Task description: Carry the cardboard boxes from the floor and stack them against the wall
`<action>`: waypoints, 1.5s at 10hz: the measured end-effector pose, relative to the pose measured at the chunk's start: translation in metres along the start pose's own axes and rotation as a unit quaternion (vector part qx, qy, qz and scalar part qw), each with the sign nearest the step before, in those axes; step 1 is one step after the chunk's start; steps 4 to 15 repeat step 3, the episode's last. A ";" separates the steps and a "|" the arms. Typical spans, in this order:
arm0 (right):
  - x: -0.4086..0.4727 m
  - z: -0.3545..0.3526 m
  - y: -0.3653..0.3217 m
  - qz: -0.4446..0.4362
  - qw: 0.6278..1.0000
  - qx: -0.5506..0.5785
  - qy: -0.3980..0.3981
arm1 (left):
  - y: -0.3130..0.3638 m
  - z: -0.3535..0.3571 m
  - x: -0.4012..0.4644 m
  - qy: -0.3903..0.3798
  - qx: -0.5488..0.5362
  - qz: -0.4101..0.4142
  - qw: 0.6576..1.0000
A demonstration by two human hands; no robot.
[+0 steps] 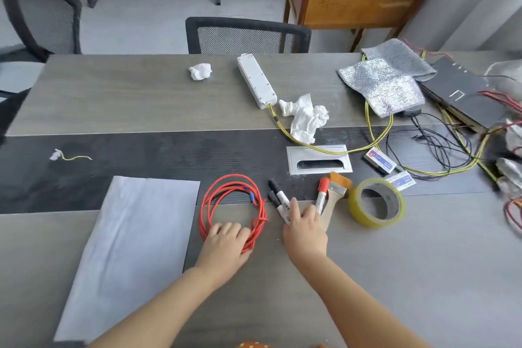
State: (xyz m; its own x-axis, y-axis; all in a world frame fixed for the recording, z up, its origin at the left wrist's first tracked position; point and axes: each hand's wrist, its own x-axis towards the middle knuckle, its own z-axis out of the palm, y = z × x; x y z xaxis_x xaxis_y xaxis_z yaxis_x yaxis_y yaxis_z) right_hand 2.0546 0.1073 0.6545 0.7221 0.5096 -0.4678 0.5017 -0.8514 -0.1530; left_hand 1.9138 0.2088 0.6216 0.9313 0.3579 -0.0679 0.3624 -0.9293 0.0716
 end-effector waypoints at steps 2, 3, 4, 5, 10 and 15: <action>-0.004 -0.003 0.006 0.023 1.000 -0.005 0.009 | -0.001 -0.006 -0.002 0.002 -0.016 0.017 1.000; -0.017 -0.032 0.019 0.017 0.993 0.102 0.058 | -0.010 -0.006 -0.008 0.086 -0.044 0.064 0.993; -0.017 -0.032 0.019 0.017 0.993 0.102 0.058 | -0.010 -0.006 -0.008 0.086 -0.044 0.064 0.993; -0.017 -0.032 0.019 0.017 0.993 0.102 0.058 | -0.010 -0.006 -0.008 0.086 -0.044 0.064 0.993; -0.017 -0.032 0.019 0.017 0.993 0.102 0.058 | -0.010 -0.006 -0.008 0.086 -0.044 0.064 0.993; -0.017 -0.032 0.019 0.017 0.993 0.102 0.058 | -0.010 -0.006 -0.008 0.086 -0.044 0.064 0.993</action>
